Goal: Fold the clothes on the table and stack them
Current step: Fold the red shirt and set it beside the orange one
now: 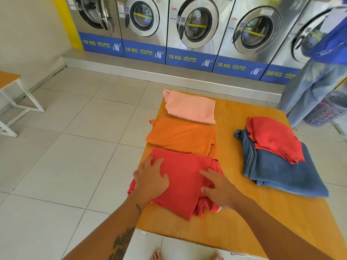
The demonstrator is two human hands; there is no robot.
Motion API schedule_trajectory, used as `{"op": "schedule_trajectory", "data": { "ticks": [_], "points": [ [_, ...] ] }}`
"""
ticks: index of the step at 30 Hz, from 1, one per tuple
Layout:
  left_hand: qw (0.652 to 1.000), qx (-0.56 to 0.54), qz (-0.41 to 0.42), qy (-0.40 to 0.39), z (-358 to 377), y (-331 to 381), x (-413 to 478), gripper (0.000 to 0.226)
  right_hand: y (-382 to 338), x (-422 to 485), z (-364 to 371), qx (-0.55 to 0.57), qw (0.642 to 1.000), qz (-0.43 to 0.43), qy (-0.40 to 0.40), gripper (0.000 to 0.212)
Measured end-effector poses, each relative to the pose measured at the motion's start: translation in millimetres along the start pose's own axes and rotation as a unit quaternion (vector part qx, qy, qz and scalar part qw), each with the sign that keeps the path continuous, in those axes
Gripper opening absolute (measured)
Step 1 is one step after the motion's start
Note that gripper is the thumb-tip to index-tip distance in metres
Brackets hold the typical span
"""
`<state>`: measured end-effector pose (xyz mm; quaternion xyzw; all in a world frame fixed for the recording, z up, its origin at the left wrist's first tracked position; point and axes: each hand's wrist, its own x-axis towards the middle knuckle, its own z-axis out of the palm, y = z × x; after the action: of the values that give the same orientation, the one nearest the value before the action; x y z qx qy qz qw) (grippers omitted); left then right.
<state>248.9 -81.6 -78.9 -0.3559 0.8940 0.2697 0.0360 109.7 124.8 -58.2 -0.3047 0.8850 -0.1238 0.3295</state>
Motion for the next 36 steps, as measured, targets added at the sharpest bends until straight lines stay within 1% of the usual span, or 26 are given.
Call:
{"op": "schedule_trajectory", "data": {
  "ticks": [2,4,9,11,14,17,20,21,23,26,28,29,30,31,33,34,36],
  "points": [
    [0.997,-0.057,0.026,0.044,-4.1,17.9,1.8,0.062,10.2,-9.5,-16.2,0.023,0.999,-0.012,0.04,0.068],
    [0.991,-0.1,0.056,0.069,-5.4,42.7,6.4,0.059,23.4,-17.5,-36.2,0.042,0.997,-0.02,0.068,0.062],
    [0.97,-0.191,0.126,0.084,5.0,124.6,26.8,0.052,79.2,-26.0,-90.6,0.116,0.984,0.023,0.13,0.056],
    [0.965,-0.208,0.143,0.072,14.9,162.5,34.2,0.051,109.6,-26.0,-109.9,0.136,0.979,0.036,0.147,0.056],
    [0.964,-0.218,0.151,0.03,39.6,220.8,47.8,0.051,156.5,-25.3,-137.9,0.153,0.971,0.043,0.179,0.056],
    [0.964,-0.214,0.16,0.005,71.7,277.2,60.1,0.052,204.4,-21.0,-161.6,0.191,0.954,0.074,0.217,0.058],
    [0.955,-0.25,0.153,-0.034,104.4,325.4,62.1,0.056,246.6,-11.5,-183.7,0.23,0.936,0.114,0.24,0.063],
    [0.956,-0.241,0.164,-0.035,115.1,337.6,62.7,0.058,258.7,-7.1,-189.3,0.244,0.93,0.125,0.246,0.061],
    [0.967,-0.165,0.193,-0.02,134.7,353.9,68.0,0.064,273.7,0.2,-198.4,0.281,0.919,0.151,0.232,0.058],
    [0.979,-0.022,0.203,-0.014,152.2,372.2,76.1,0.071,288.3,16.2,-204.2,0.34,0.899,0.175,0.212,0.069],
    [0.98,0.025,0.198,-0.001,158.9,382.7,76.8,0.073,296.9,31.7,-201.3,0.393,0.873,0.185,0.222,0.076],
    [0.98,0.048,0.194,0.009,164.7,388.5,78.5,0.074,299.3,38.4,-201.9,0.43,0.854,0.19,0.222,0.079],
    [0.977,0.081,0.195,0.018,169.1,392.8,80.6,0.078,296.3,41.2,-203.8,0.461,0.838,0.194,0.217,0.078],
    [0.971,0.122,0.204,0.026,173.6,395.6,84.5,0.082,290.6,41.2,-207.8,0.486,0.825,0.191,0.215,0.071],
    [0.952,0.196,0.231,0.034,181.0,398.5,95.6,0.091,287.1,43.7,-213.9,0.498,0.819,0.181,0.22,0.048],
    [0.945,0.217,0.242,0.034,183.3,399.7,101.5,0.093,288.8,48.3,-214.7,0.498,0.819,0.177,0.223,0.043],
    [0.933,0.242,0.264,0.032,186.9,402.6,114.3,0.088,290.8,55.9,-215.7,0.5,0.82,0.178,0.213,0.057]
  ]
}}
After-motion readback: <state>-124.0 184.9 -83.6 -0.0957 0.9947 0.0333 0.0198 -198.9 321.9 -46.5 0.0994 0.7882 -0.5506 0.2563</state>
